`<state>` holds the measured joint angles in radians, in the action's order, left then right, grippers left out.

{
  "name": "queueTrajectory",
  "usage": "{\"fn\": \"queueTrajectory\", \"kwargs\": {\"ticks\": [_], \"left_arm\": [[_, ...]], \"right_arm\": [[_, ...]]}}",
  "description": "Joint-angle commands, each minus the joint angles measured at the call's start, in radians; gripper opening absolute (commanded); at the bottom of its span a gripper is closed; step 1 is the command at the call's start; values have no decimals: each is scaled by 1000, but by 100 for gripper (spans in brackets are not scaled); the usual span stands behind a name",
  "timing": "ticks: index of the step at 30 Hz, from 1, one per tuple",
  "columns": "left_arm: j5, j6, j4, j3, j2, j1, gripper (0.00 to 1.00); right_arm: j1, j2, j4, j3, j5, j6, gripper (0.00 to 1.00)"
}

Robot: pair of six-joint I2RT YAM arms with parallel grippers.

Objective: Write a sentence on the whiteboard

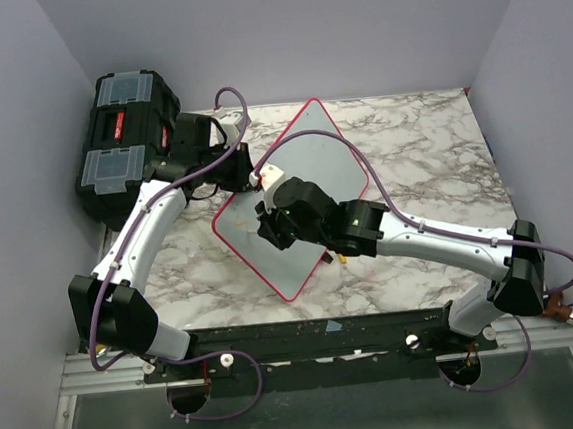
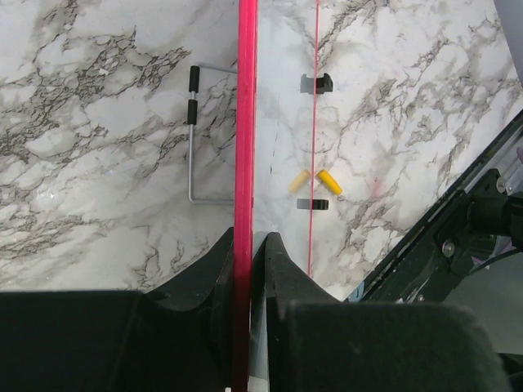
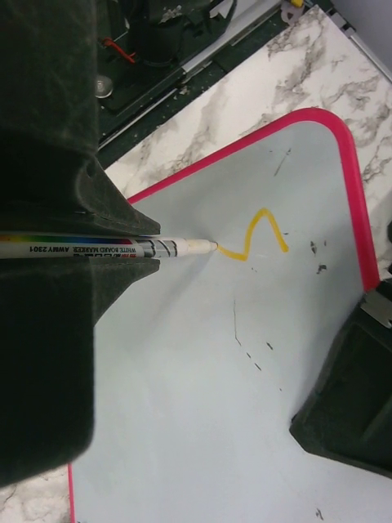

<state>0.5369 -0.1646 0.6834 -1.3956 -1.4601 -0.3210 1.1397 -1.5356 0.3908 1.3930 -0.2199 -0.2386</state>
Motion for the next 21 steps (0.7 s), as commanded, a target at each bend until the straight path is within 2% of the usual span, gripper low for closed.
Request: {"fn": "queueTrajectory", "kwargs": {"ticks": [1,16,21], "left_arm": [[-119,106,36,4,6,-26,0],[-121,108,39,1,5,-26,0],[-123,109,35,-1,5,-25,0]], "right_arm": [[-1,-23,41,-26,59,15,1],[1,-41,17,36,129,9,1],[1,6,3,70,131,-22,1]]}}
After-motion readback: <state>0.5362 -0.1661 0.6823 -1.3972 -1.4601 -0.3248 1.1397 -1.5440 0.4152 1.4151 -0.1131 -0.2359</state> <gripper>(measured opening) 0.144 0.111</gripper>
